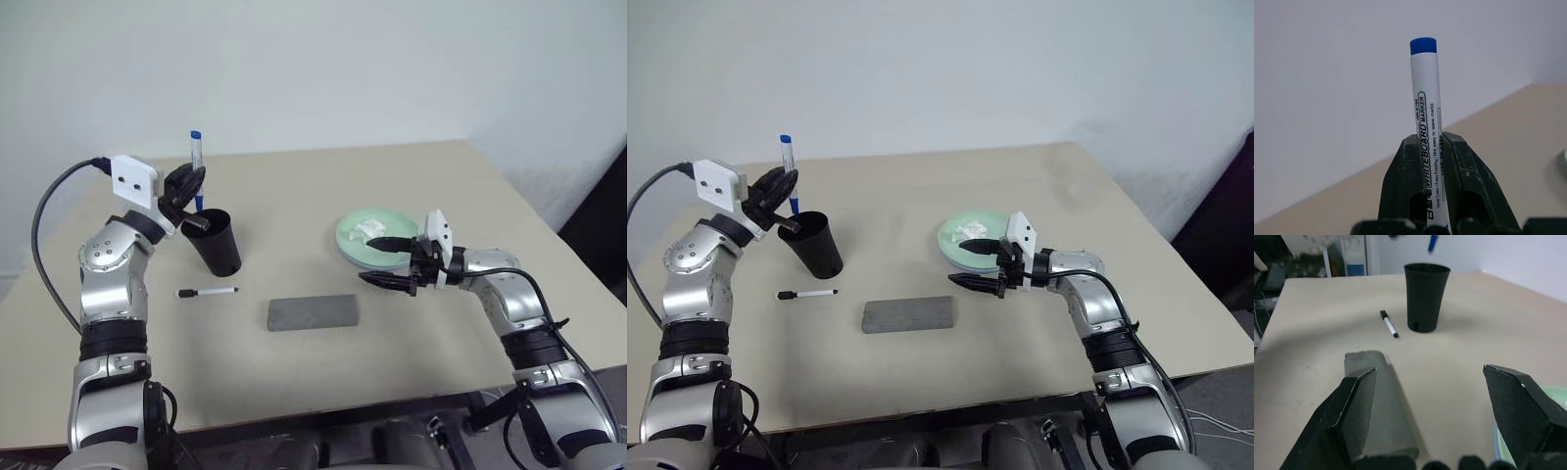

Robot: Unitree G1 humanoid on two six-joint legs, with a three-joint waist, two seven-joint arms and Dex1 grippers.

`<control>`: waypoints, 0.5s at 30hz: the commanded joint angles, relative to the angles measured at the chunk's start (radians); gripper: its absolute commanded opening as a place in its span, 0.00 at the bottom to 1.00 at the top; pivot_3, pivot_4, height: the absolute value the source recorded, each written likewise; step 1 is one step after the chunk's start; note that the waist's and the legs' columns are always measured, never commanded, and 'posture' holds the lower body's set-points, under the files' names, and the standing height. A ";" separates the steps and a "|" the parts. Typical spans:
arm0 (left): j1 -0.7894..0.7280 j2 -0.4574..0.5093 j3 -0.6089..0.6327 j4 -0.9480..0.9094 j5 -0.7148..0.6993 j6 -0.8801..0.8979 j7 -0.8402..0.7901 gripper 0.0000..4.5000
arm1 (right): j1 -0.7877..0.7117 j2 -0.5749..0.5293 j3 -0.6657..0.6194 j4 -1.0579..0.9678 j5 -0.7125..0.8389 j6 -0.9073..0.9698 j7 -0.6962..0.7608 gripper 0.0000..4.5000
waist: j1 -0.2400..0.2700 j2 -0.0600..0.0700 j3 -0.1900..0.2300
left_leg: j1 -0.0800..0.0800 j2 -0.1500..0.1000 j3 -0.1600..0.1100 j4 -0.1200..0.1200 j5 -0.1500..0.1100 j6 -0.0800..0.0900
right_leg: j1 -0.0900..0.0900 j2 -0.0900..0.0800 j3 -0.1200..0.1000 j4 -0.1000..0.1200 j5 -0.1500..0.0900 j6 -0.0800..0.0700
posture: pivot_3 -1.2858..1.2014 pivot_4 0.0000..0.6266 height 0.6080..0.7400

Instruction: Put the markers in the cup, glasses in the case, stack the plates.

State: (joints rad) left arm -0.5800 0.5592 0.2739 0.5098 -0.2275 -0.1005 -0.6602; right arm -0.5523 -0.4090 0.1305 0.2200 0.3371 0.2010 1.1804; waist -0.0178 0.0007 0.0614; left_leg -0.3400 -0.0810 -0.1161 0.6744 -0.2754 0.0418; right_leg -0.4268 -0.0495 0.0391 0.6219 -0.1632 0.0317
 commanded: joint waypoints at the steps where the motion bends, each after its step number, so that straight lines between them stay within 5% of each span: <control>1: -0.035 -0.002 -0.006 0.030 0.007 -0.054 0.011 0.02 | -0.041 -0.006 -0.039 -0.040 0.028 0.000 -0.010 0.84 | 0.000 0.000 0.000 | 0.000 0.000 0.000 0.000 0.000 0.000 | 0.000 0.000 0.000 0.000 0.000 0.000 | 0.52 0.00 1.00; 11: -0.043 -0.022 -0.002 0.150 -0.004 -0.096 0.022 0.02 | -0.045 -0.015 -0.047 -0.024 0.025 -0.015 -0.019 0.84 | 0.000 0.000 0.000 | 0.000 0.000 0.000 0.000 0.000 0.000 | 0.000 0.000 0.000 0.000 0.000 0.000 | 0.52 0.00 1.00; 15: -0.037 -0.024 0.002 0.163 -0.009 -0.097 0.024 0.31 | -0.049 -0.014 -0.047 -0.017 0.023 -0.021 -0.019 0.84 | 0.000 0.000 0.000 | 0.000 0.000 0.000 0.000 0.000 0.000 | 0.000 0.000 0.000 0.000 0.000 0.000 | 0.52 0.00 1.00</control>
State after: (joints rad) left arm -0.5869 0.5306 0.2582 0.6799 -0.2166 -0.1772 -0.6413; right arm -0.5684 -0.4178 0.1086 0.2164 0.3508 0.1976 1.1657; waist -0.0179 0.0005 0.0614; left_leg -0.3400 -0.0808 -0.1161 0.6743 -0.2754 0.0418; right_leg -0.4270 -0.0496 0.0389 0.6219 -0.1631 0.0317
